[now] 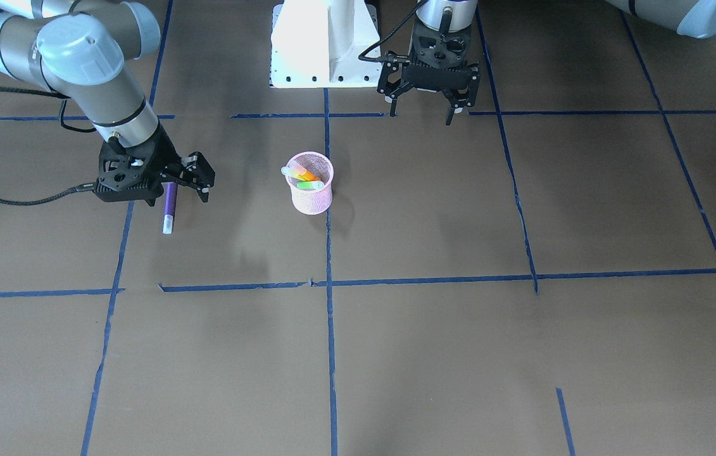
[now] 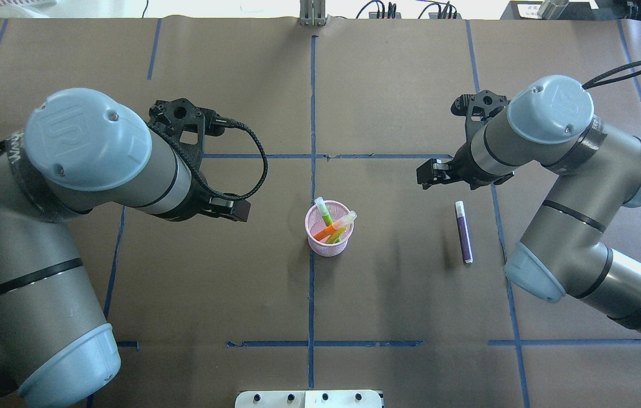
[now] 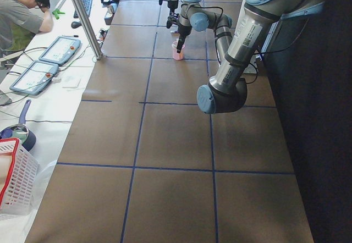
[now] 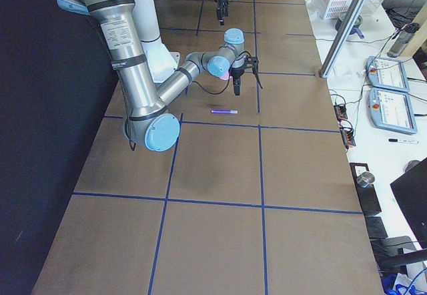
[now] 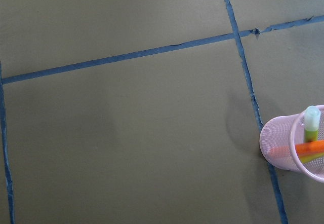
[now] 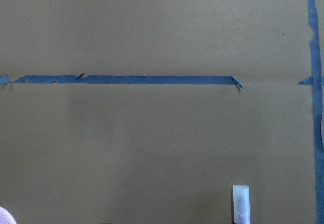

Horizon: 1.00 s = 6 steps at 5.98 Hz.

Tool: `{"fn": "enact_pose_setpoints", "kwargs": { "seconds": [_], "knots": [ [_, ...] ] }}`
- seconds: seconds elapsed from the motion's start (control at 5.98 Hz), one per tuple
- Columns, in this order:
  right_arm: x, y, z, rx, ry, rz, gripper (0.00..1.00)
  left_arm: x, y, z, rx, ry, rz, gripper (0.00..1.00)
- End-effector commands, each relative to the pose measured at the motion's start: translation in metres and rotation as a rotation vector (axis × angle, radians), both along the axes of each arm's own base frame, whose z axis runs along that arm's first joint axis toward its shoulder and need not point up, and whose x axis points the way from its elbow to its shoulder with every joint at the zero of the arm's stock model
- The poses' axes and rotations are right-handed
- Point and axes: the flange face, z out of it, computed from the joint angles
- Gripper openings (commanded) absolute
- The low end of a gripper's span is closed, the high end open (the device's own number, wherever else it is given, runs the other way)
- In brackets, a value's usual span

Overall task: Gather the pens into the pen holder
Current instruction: 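Raise the left gripper away from the cup while the right lowers to the purple marker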

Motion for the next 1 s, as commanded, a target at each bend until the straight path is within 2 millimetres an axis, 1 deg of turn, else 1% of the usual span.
{"fn": "enact_pose_setpoints", "kwargs": {
  "seconds": [0.0, 0.17, 0.33, 0.5, 0.67, 0.84],
  "knots": [
    [-0.024, -0.002, 0.039, -0.033, 0.046, -0.022, 1.00, 0.001, 0.001, 0.000, -0.002, 0.002, 0.001, 1.00],
    [-0.027, -0.002, 0.049, -0.044, 0.061, -0.024, 1.00, 0.002, 0.002, 0.000, -0.002, 0.003, 0.002, 1.00],
    [-0.021, 0.003, 0.068, -0.062, 0.081, -0.026, 0.99, 0.002, 0.001, 0.001, -0.002, 0.002, 0.003, 1.00],
    [-0.019, 0.007, 0.079, -0.071, 0.096, -0.029, 0.99, 0.002, 0.001, 0.000, 0.001, 0.002, 0.002, 1.00],
    [-0.020, 0.013, 0.088, -0.082, 0.107, -0.036, 0.98, 0.003, 0.002, 0.000, 0.001, 0.002, 0.004, 1.00],
    [-0.024, 0.015, 0.085, -0.080, 0.104, -0.041, 0.94, 0.002, 0.002, -0.001, 0.002, 0.005, 0.004, 1.00]
  ]
}}
